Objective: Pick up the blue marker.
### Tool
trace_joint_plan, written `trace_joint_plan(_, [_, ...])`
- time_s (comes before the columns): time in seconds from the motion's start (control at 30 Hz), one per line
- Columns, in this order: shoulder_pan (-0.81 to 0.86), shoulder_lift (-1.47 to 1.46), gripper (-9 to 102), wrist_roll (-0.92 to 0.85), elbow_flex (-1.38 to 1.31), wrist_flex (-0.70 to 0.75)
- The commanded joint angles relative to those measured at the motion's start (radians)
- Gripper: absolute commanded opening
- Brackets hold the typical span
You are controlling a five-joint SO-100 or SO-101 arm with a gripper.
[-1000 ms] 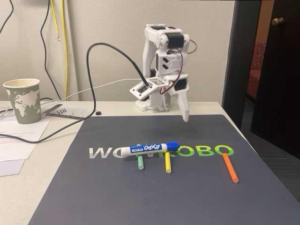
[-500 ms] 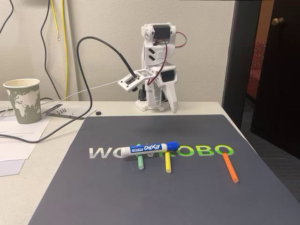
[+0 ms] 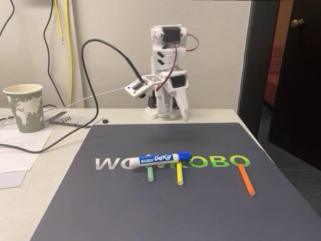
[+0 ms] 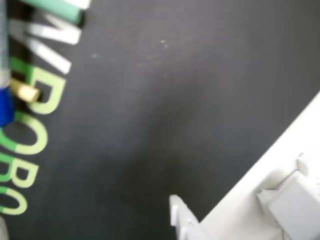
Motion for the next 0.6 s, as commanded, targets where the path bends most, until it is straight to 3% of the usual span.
trace_joint_plan(0.0, [-0.055, -0.003, 40, 0.037, -0.006, -0.044])
trace_joint_plan(0.57, [-0.207, -0.107, 34, 0.155, -0.017, -0.219])
